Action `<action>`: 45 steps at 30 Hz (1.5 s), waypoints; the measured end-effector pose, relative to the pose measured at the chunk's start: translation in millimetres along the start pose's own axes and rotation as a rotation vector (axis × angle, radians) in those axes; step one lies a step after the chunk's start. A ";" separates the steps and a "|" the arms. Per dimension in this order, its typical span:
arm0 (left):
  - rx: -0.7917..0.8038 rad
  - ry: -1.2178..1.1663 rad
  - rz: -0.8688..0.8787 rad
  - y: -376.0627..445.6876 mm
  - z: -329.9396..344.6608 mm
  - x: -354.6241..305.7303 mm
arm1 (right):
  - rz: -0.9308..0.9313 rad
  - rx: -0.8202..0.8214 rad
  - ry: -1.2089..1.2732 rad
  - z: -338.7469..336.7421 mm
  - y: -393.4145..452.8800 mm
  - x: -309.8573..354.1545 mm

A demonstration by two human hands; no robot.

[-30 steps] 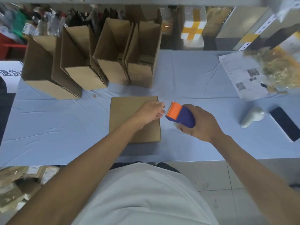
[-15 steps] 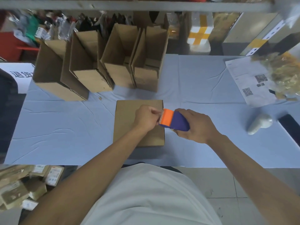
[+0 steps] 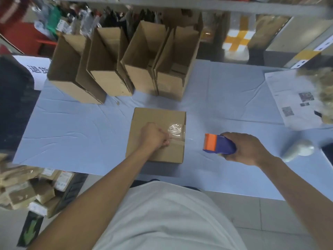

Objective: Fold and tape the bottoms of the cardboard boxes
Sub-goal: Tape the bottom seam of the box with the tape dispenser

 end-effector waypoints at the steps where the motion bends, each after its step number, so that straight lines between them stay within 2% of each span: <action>1: -0.010 0.009 0.012 0.2 0.9 -1.8 | -0.003 -0.007 0.001 -0.4 1.9 0.3; 5: -0.036 0.140 0.043 2.0 -2.3 -2.7 | -0.031 0.014 -0.026 0.8 8.9 4.1; 9: 0.017 0.706 0.184 -0.4 -2.1 -18.2 | -0.029 0.054 -0.084 4.5 14.7 7.3; 12: 0.034 0.890 0.174 1.2 -7.5 -22.5 | -0.032 0.065 -0.129 6.9 17.6 9.2; 14: 0.074 0.909 0.358 4.0 -2.4 -22.9 | -0.039 0.083 -0.160 9.6 20.2 15.1; 16: 0.259 0.777 0.656 4.5 10.0 -22.0 | -0.026 0.124 -0.199 10.3 23.5 25.6; 18: 0.455 0.688 0.740 3.2 20.8 -17.7 | -0.004 0.155 -0.233 11.3 26.7 37.0; 19: 0.484 0.702 0.729 4.0 23.5 -15.0 | 0.006 0.167 -0.237 13.1 27.5 43.0; 22: 0.478 0.786 0.707 0.5 24.9 -11.2 | 0.039 0.180 -0.254 18.3 30.7 66.7; 26: 0.415 0.693 0.627 -7.0 30.0 -18.3 | 0.083 0.139 -0.424 12.0 40.3 96.6; 29: 0.409 0.836 0.660 -9.8 38.7 -15.8 | 0.107 0.181 -0.579 17.7 38.6 93.8; 32: 0.391 0.986 0.720 -8.9 42.8 -12.8 | 0.245 0.195 -0.431 19.5 37.9 76.4; 36: 0.166 0.951 0.743 -23.3 53.0 -8.7 | 0.350 -0.066 -0.204 2.8 35.2 48.6; 40: 0.097 0.978 0.839 -29.3 54.0 2.5 | 0.161 -0.268 0.000 36.5 36.2 35.5; 42: 0.064 0.927 0.862 -26.9 47.9 10.5 | 0.138 -0.214 0.078 60.3 38.1 38.4; 43: 0.057 0.903 0.864 -27.4 43.9 15.2 | 0.167 -0.200 0.062 67.1 36.8 42.1; 45: 0.052 0.850 0.872 -30.6 34.7 24.9 | 0.169 -0.329 -0.038 66.7 33.8 52.5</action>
Point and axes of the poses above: each hand's wrist, its own y-axis towards the middle knuckle, its own z-axis out of the palm, x = y × z, the point moved 2 cm from there along y, towards the middle knuckle, and after that the axes turned 10 degrees about z, right-handed, at the moved point
